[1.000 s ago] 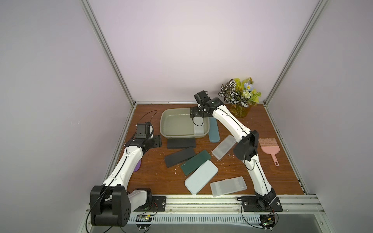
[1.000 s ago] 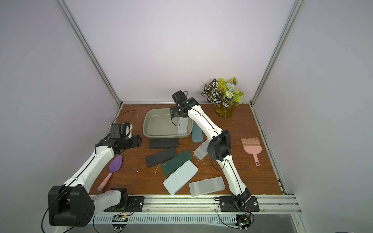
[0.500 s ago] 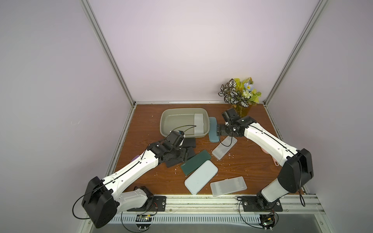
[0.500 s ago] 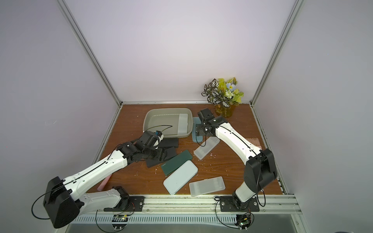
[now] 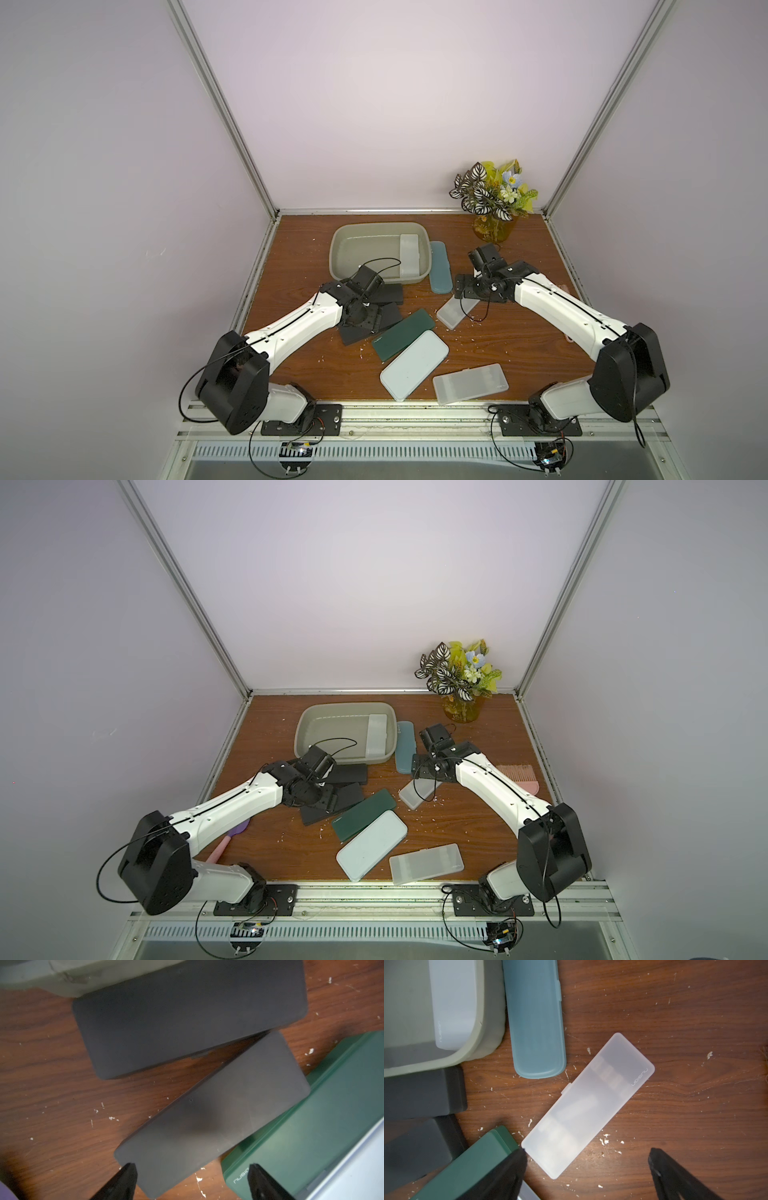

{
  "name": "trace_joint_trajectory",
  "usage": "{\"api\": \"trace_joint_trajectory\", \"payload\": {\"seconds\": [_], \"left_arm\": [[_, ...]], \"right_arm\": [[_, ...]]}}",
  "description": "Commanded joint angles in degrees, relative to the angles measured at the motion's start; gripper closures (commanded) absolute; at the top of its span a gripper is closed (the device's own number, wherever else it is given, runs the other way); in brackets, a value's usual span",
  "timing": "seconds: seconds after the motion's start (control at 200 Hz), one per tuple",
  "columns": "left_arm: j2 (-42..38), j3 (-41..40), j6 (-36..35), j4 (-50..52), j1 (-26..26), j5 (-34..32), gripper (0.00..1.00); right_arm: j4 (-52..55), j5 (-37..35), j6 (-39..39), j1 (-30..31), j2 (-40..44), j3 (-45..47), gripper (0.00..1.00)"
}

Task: Put the pencil case into the storage box
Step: Place the pencil case at the storage box, then pick up the pencil case from the center of the board.

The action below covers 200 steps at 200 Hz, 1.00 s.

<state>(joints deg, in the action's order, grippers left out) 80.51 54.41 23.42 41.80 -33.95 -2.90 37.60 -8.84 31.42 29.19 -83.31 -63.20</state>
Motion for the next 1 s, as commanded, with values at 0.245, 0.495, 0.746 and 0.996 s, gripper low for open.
{"api": "trace_joint_trajectory", "payload": {"seconds": [0.245, 0.495, 0.746, 0.996], "left_arm": [[5.7, 4.7, -12.3, 2.1, 1.2, 2.2, 0.13], [6.2, 3.7, -19.6, 2.3, 1.2, 4.6, 0.08], [9.5, 3.7, -25.9, 2.2, 1.2, 4.4, 0.05], [13.1, 4.9, -28.3, 2.0, 1.3, 2.0, 0.05]], "right_arm": [[-2.0, 2.3, 0.7, -0.3, 3.4, 3.7, 0.01], [-3.0, 4.6, 0.1, -0.3, 2.5, 3.8, 0.01], [-3.2, 5.7, -1.0, -0.3, 2.0, 3.8, 0.01], [-3.3, 5.7, -1.1, -0.3, 2.0, 4.1, 0.01]]}}
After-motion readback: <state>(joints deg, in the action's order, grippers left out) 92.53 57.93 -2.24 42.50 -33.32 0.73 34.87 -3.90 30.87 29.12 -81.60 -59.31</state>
